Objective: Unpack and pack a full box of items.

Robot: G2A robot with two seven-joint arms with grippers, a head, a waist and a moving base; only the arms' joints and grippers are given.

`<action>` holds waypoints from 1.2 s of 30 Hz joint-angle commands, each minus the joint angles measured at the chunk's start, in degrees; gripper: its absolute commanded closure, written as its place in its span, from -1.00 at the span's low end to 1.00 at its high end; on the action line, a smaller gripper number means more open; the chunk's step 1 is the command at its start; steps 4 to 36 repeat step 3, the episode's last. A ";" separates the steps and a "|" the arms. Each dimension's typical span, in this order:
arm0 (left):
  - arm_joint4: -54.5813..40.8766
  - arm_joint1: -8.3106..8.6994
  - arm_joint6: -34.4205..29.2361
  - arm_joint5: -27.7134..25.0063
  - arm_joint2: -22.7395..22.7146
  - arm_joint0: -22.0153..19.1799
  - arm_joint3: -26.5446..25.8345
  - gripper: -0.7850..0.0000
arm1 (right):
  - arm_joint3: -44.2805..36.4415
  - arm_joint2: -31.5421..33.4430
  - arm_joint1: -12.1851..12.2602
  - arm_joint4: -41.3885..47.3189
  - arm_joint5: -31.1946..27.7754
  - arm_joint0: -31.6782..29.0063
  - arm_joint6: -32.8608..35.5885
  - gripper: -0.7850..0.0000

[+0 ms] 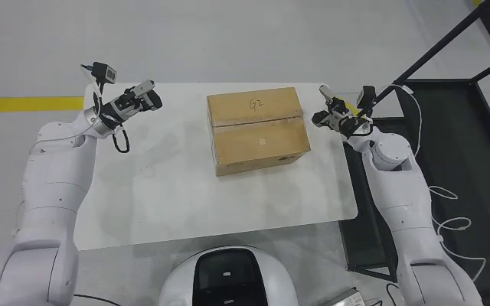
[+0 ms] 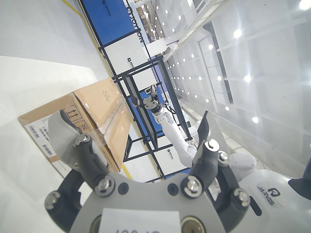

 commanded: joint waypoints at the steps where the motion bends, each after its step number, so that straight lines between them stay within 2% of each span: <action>1: 0.00 0.00 0.00 0.00 0.00 0.00 0.00 -1.00 | 0.00 0.00 0.00 0.00 0.00 0.00 0.00 -1.00; 36: 0.00 0.00 0.00 0.00 0.00 0.00 0.00 -1.00 | 0.00 0.00 0.00 -0.01 0.01 0.00 0.01 -1.00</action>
